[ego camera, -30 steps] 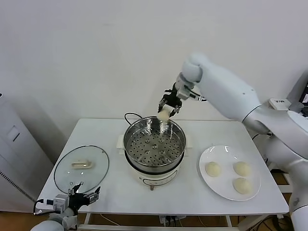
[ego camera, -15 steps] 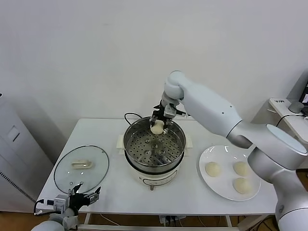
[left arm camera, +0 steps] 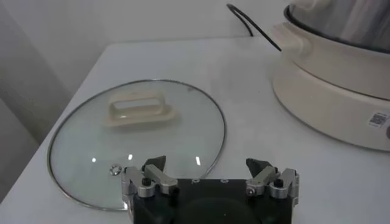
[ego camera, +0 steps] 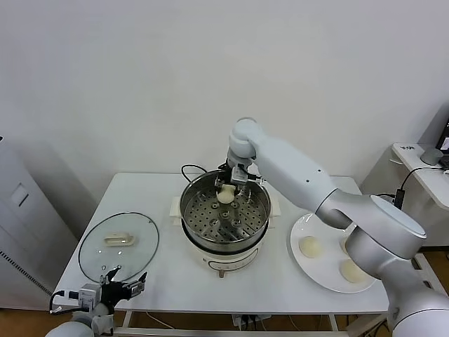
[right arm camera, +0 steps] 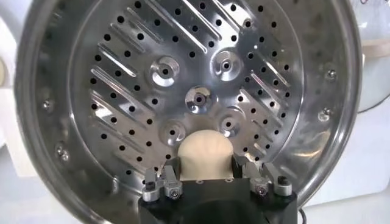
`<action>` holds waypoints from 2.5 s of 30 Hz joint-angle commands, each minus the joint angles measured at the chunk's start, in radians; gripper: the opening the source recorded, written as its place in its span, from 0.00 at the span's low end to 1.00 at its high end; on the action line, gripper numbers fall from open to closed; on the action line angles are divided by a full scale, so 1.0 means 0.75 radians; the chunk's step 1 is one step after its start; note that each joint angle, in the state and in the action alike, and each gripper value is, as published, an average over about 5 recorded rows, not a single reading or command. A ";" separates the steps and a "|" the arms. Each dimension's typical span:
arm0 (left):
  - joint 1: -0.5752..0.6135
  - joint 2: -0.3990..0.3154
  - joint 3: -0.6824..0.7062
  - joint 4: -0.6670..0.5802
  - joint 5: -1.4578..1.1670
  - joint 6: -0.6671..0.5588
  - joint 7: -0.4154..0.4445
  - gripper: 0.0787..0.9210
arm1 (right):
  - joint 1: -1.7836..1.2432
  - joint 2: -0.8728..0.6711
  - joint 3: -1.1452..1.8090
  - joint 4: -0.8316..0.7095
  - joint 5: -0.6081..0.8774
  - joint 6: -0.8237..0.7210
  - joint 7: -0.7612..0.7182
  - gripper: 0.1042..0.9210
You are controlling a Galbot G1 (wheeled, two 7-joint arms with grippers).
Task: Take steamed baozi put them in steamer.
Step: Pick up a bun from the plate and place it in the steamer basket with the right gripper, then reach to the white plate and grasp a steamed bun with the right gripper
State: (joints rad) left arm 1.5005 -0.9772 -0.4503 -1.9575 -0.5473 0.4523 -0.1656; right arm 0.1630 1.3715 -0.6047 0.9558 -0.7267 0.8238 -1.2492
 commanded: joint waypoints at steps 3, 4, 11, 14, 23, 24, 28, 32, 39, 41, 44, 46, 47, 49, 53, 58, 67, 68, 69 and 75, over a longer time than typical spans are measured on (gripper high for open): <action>-0.002 0.005 -0.003 0.000 0.003 -0.001 0.001 0.88 | -0.029 0.018 0.034 -0.010 -0.088 0.065 0.024 0.68; -0.002 0.006 -0.003 0.001 0.003 -0.001 0.001 0.88 | -0.027 0.014 0.034 -0.010 -0.076 0.065 0.025 0.71; 0.001 0.010 -0.013 -0.002 0.001 -0.002 -0.001 0.88 | 0.157 -0.078 -0.076 -0.029 0.309 0.065 0.014 0.87; 0.001 0.009 -0.012 -0.006 -0.001 -0.003 -0.002 0.88 | 0.326 -0.164 -0.225 -0.036 0.585 0.041 -0.004 0.88; 0.003 0.018 -0.019 -0.012 -0.012 -0.008 -0.003 0.88 | 0.669 -0.491 -0.797 0.038 1.260 -0.578 -0.087 0.88; 0.003 0.018 -0.019 -0.013 -0.012 -0.009 -0.003 0.88 | 0.697 -0.530 -0.859 0.058 1.313 -0.653 -0.090 0.88; 0.002 0.017 -0.019 -0.019 -0.012 -0.006 -0.004 0.88 | 0.758 -0.658 -1.016 0.140 1.460 -0.884 -0.104 0.88; 0.001 0.014 -0.018 -0.021 -0.011 -0.002 -0.005 0.88 | 0.730 -0.775 -1.054 0.211 1.498 -0.990 -0.116 0.88; -0.001 0.002 -0.018 -0.024 -0.005 0.006 -0.008 0.88 | 0.588 -0.928 -1.024 0.274 1.487 -1.048 -0.089 0.88; -0.003 -0.003 -0.017 -0.023 0.000 0.009 -0.009 0.88 | 0.534 -0.953 -0.999 0.281 1.477 -1.059 -0.075 0.88; -0.008 -0.012 -0.016 -0.022 0.008 0.014 -0.011 0.88 | 0.443 -0.973 -0.952 0.283 1.453 -1.072 -0.053 0.88; -0.010 -0.016 -0.015 -0.022 0.012 0.017 -0.013 0.88 | 0.385 -0.983 -0.918 0.283 1.432 -1.081 -0.038 0.88; -0.011 -0.018 -0.015 -0.023 0.013 0.018 -0.014 0.88 | 0.356 -0.988 -0.901 0.284 1.421 -1.086 -0.030 0.88; -0.013 -0.021 -0.014 -0.023 0.016 0.020 -0.015 0.88 | 0.299 -0.997 -0.865 0.284 1.397 -1.095 -0.014 0.88; -0.018 -0.023 -0.011 -0.025 0.018 0.023 -0.017 0.88 | 0.192 -0.995 -0.790 0.274 1.370 -1.111 0.016 0.88; -0.021 -0.029 -0.010 -0.026 0.021 0.028 -0.019 0.88 | 0.081 -0.960 -0.713 0.230 1.317 -1.117 0.045 0.88; -0.026 -0.041 -0.006 -0.029 0.031 0.036 -0.023 0.88 | -0.035 -0.834 -0.599 0.090 1.199 -1.107 0.090 0.88; -0.026 -0.041 -0.005 -0.030 0.031 0.036 -0.023 0.88 | -0.039 -0.821 -0.592 0.077 1.191 -1.106 0.096 0.88; -0.025 -0.041 -0.005 -0.030 0.031 0.036 -0.023 0.88 | -0.044 -0.808 -0.587 0.066 1.184 -1.106 0.101 0.88; -0.026 -0.036 -0.003 -0.026 0.027 0.034 -0.021 0.88 | -0.064 -0.762 -0.581 0.036 1.164 -1.107 0.116 0.88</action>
State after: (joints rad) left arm 1.4810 -1.0046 -0.4526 -1.9781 -0.5270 0.4786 -0.1823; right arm 0.1624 0.7651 -1.0727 1.0183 0.1751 0.0084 -1.1749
